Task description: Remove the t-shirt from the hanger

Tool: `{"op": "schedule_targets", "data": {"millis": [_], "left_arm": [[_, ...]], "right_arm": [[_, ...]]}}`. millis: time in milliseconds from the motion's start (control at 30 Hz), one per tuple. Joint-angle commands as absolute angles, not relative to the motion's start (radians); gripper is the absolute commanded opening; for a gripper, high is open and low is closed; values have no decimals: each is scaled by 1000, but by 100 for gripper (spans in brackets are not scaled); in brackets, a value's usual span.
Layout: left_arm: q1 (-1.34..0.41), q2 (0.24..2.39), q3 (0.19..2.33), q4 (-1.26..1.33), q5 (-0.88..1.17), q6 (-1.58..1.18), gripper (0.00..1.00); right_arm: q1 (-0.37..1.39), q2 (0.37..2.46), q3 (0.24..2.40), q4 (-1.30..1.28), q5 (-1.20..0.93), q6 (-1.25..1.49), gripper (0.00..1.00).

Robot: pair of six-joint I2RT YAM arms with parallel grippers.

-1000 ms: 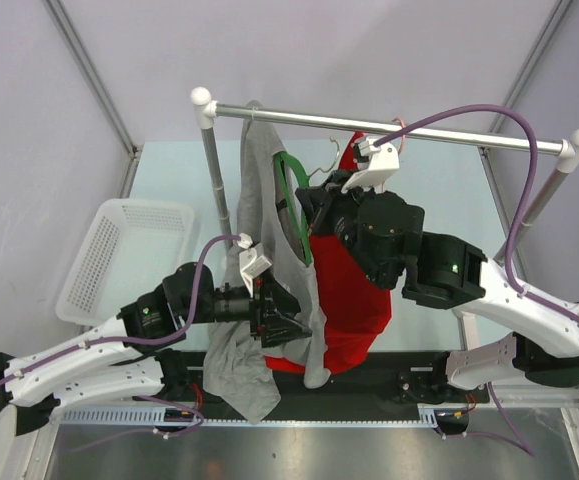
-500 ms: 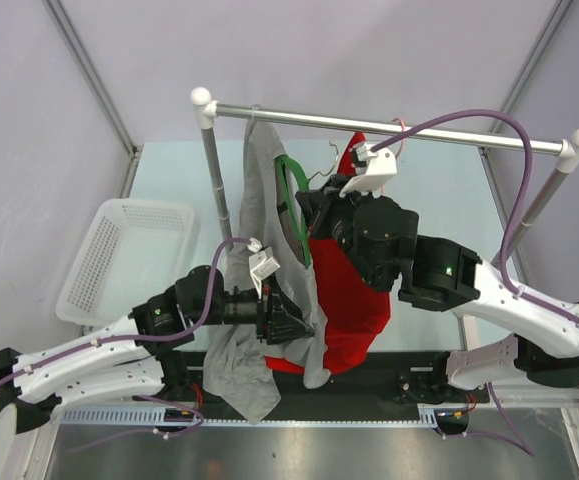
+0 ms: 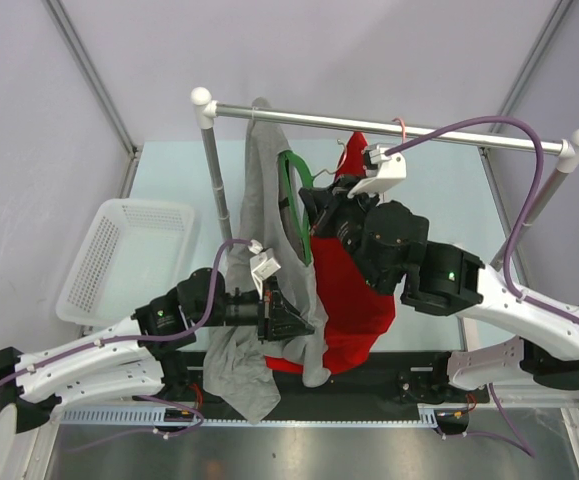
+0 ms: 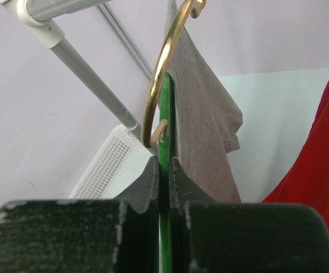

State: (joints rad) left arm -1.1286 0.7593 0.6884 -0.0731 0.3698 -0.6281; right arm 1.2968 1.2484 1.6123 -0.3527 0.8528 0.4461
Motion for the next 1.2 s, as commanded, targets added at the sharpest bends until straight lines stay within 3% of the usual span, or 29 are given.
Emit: {"op": "schedule_targets", "data": {"millis": [0,300,667,1167], "left_arm": [[-1140,752,673,-52,382,-626,1],[-1154,640,632,-25,380,-588,0],[-1210,660,660,-100,325,-551,0],[-1293,607,747,-98,275,-555,0]], "right_arm": [[1312,1207,1588,-137,919,445,0],[1333,1218,1513,55,1048,331,0],[1345,1295,1451,397,1268,114,0],[1342,1385,1420,681,1293,-189,0]]}}
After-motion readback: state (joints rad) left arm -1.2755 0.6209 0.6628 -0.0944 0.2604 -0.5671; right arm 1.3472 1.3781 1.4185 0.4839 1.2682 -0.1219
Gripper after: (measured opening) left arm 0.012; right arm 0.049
